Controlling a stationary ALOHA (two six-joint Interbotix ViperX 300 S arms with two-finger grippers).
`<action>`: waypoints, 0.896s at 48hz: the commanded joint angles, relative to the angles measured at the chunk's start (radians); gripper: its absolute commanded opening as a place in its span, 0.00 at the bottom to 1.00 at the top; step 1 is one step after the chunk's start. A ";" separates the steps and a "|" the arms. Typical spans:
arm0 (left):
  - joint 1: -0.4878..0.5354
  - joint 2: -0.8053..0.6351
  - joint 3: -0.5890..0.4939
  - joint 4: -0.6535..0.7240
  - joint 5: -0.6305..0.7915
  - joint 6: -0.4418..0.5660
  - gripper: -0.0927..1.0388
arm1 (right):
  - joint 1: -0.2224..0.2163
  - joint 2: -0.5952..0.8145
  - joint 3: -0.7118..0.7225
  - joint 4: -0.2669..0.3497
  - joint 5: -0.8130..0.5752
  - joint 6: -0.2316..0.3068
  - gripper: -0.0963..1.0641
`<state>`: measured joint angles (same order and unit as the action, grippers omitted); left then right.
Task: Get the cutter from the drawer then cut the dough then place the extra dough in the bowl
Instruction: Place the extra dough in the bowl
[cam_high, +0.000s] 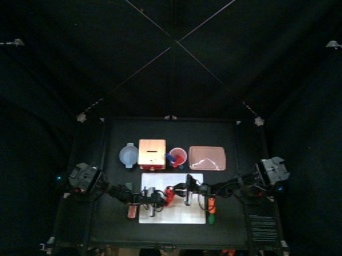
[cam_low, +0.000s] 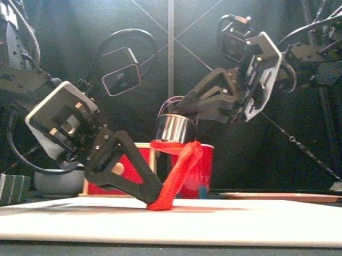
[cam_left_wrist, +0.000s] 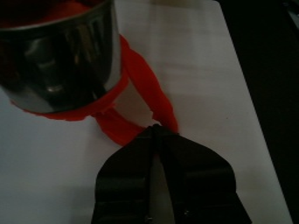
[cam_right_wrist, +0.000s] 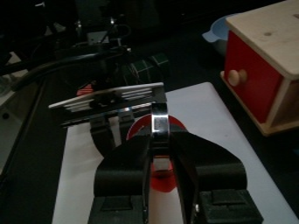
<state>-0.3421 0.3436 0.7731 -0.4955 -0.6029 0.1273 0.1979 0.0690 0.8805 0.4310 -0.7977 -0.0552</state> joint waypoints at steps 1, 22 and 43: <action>0.002 -0.012 -0.003 -0.002 0.009 0.000 0.56 | -0.006 -0.044 0.008 0.025 -0.044 -0.006 0.58; 0.002 -0.014 -0.003 -0.002 0.009 0.000 0.56 | -0.006 -0.044 0.051 0.078 -0.112 -0.009 0.58; 0.002 -0.075 -0.003 0.000 0.009 0.003 0.58 | 0.000 -0.055 0.156 0.155 -0.051 -0.006 0.58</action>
<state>-0.3390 0.3099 0.7793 -0.4970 -0.5890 0.1289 0.1963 0.0537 1.0416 0.5844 -0.8590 -0.0614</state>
